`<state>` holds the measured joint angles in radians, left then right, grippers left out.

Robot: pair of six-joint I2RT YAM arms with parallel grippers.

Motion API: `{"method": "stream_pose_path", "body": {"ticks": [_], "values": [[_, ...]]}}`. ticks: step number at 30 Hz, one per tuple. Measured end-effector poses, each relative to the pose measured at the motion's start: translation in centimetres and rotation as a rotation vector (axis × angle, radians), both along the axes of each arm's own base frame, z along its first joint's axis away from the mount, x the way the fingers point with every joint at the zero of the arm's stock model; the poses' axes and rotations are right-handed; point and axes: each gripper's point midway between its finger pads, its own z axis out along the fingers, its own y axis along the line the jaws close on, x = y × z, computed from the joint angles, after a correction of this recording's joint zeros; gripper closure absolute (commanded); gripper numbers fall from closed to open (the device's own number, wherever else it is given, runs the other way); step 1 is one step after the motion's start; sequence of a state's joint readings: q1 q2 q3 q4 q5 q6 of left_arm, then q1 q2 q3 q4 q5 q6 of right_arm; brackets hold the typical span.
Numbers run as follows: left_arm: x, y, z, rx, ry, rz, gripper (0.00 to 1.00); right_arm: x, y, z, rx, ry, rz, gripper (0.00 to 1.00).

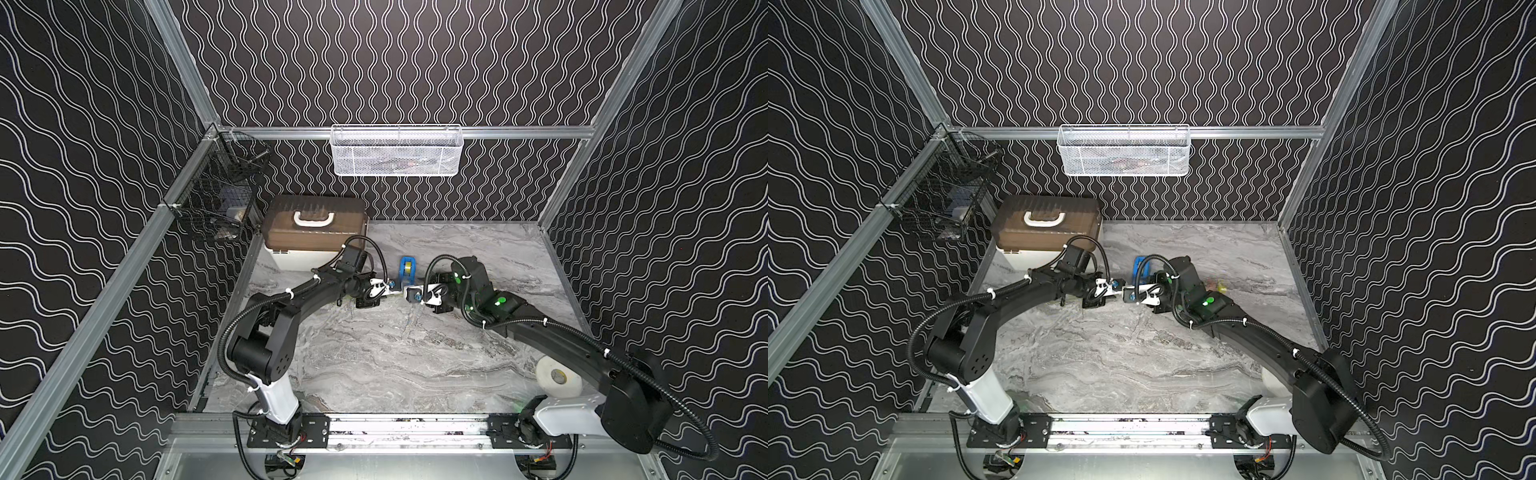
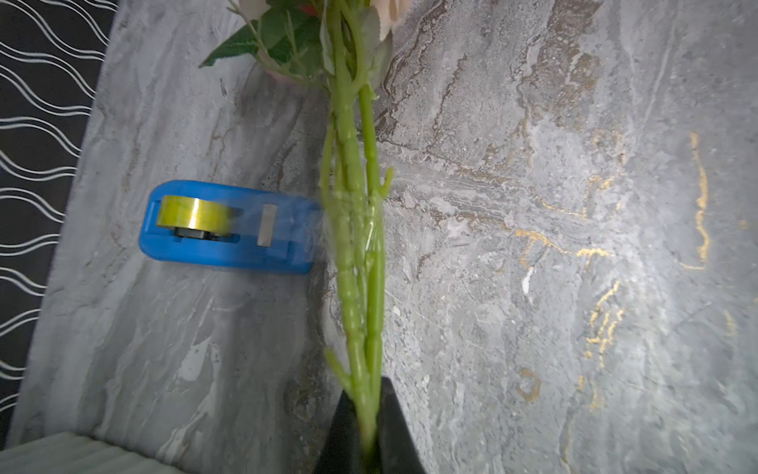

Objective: Wrap bouquets with tape
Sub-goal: Wrap the tape around the bouquet.

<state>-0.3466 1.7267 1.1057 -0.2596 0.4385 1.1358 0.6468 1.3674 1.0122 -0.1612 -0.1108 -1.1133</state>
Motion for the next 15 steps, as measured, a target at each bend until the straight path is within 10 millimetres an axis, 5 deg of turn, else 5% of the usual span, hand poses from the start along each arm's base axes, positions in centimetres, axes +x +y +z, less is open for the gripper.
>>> {"method": "stream_pose_path", "body": {"ticks": [15], "values": [[0.3, -0.6, -0.2, 0.053, -0.393, -0.045, 1.00, 1.3, 2.1, -3.5, 0.012, 0.468, 0.047, 0.62]]}}
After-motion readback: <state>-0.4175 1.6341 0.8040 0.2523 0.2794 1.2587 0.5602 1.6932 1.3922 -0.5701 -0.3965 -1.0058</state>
